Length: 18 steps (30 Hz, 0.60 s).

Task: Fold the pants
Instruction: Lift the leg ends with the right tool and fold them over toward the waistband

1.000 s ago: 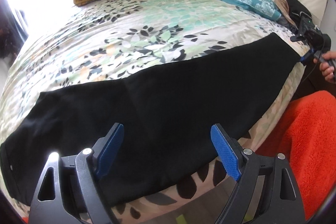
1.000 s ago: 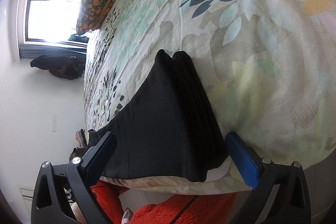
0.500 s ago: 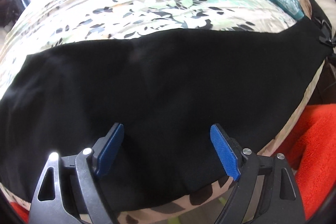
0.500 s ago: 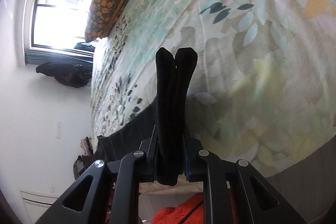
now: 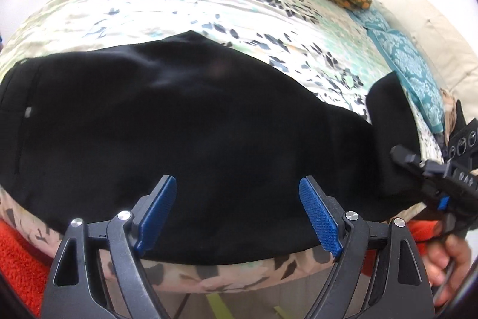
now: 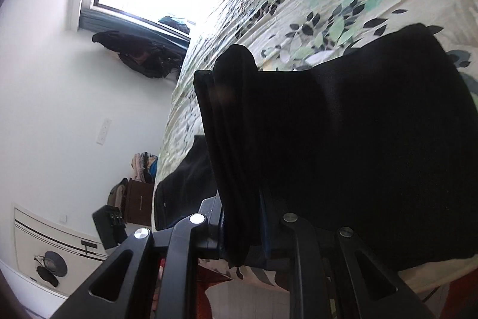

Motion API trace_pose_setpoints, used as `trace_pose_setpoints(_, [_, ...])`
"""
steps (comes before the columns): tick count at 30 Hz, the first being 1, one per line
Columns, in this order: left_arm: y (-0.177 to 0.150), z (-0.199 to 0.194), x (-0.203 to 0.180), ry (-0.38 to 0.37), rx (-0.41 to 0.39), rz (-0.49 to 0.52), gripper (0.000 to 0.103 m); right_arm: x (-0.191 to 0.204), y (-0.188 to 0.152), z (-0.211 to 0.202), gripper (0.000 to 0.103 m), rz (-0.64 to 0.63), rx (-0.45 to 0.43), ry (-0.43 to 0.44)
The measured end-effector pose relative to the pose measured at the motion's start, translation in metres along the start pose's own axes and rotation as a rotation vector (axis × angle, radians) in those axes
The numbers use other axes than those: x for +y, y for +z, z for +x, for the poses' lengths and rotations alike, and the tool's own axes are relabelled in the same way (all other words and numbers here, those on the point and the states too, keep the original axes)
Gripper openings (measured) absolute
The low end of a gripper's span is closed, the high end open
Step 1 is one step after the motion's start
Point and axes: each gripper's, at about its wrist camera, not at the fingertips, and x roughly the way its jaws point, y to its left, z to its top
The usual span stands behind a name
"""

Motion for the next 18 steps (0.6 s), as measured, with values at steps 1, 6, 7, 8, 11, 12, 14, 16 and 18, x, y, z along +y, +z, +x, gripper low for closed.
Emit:
trace_pose_setpoints(1, [-0.002, -0.002, 0.007, -0.002, -0.006, -0.017, 0.086, 0.011, -0.011, 0.022, 0.019, -0.043, 0.022, -0.019])
trace_pose_setpoints(6, [-0.008, -0.006, 0.024, -0.001, -0.023, -0.035, 0.086, 0.052, -0.056, 0.092, 0.057, -0.242, 0.186, -0.059])
trace_pose_setpoints(7, [-0.007, -0.006, 0.024, -0.007, -0.026, -0.034, 0.086, 0.057, -0.059, 0.093, 0.076, -0.278, 0.208, -0.062])
trace_pose_setpoints(8, [-0.007, -0.008, 0.021, -0.019, -0.032, -0.03, 0.086, 0.062, -0.061, 0.089, 0.081, -0.312, 0.214, -0.076])
trace_pose_setpoints(11, [-0.006, -0.015, 0.005, -0.082, -0.051, 0.028, 0.086, 0.071, -0.062, 0.057, 0.085, -0.42, 0.182, -0.193])
trace_pose_setpoints(12, [-0.007, -0.017, -0.004, -0.105, -0.052, 0.063, 0.086, 0.071, -0.064, 0.041, 0.085, -0.453, 0.159, -0.226])
trace_pose_setpoints(14, [-0.01, -0.014, -0.027, -0.127, -0.041, 0.14, 0.085, 0.066, -0.068, 0.008, 0.09, -0.493, 0.092, -0.272])
trace_pose_setpoints(16, [-0.014, -0.008, -0.05, -0.095, -0.036, 0.209, 0.084, 0.056, -0.072, -0.02, 0.093, -0.476, 0.024, -0.296])
trace_pose_setpoints(18, [-0.016, -0.004, -0.067, -0.043, -0.055, 0.252, 0.083, 0.04, -0.074, -0.037, 0.093, -0.413, -0.025, -0.305])
